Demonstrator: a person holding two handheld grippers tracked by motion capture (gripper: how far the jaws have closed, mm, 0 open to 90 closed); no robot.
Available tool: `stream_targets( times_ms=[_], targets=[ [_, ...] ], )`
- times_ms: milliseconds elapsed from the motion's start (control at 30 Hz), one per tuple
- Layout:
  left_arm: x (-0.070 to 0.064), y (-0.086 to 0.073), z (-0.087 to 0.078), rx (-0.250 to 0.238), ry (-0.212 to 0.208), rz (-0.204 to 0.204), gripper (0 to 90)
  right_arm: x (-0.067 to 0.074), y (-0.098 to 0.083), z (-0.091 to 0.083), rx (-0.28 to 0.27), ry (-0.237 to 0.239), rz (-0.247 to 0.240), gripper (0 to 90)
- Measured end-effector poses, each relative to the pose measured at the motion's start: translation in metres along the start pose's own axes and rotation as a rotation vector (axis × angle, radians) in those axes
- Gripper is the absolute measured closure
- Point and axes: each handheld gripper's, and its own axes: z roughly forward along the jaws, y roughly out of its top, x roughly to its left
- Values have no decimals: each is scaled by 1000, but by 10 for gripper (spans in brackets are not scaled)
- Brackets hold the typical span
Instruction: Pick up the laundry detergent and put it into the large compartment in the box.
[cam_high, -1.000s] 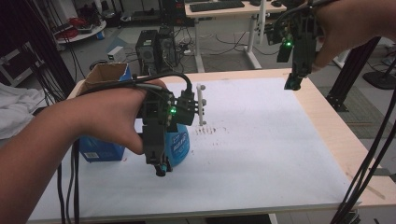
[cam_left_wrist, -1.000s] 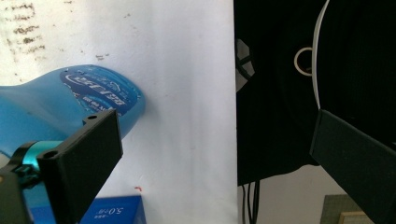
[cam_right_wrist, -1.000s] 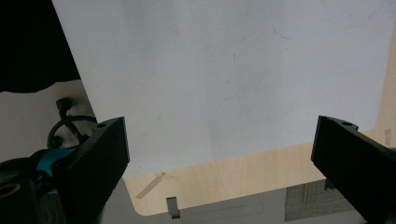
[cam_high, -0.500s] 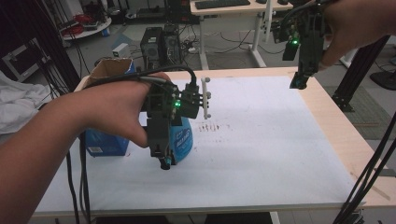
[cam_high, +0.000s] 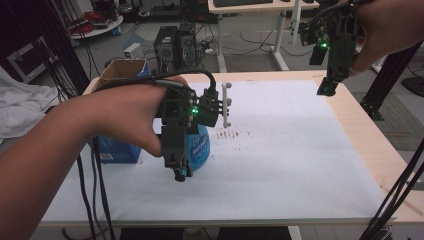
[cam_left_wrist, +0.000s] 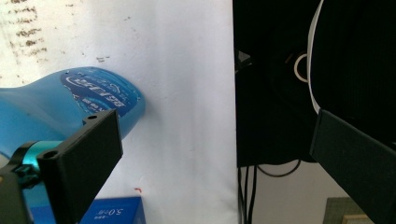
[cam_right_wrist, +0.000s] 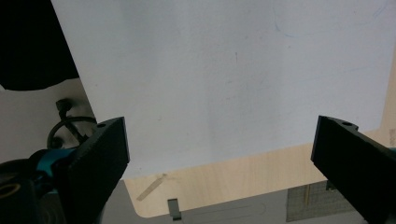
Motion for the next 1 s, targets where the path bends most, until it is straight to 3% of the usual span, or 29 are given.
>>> stream_targets(
  times_ms=[167, 600, 733, 900, 1000],
  targets=[
    [1, -1, 1, 2, -3, -6, 22, -1, 1, 1, 3, 0, -10, 33],
    [0, -1, -5, -17, 27, -106, 22, -7, 5, 8, 23, 6, -26, 33],
    [-3, -1, -15, -43, 35, -159, 22, -5, 7, 8, 22, 6, -25, 33],
    [-3, -2, -28, -75, 55, -262, 22, -4, 6, 7, 24, 4, -25, 33],
    [-2, -2, -33, -82, 65, -296, 23, -3, 6, 7, 21, 3, -21, 33]
  ],
)
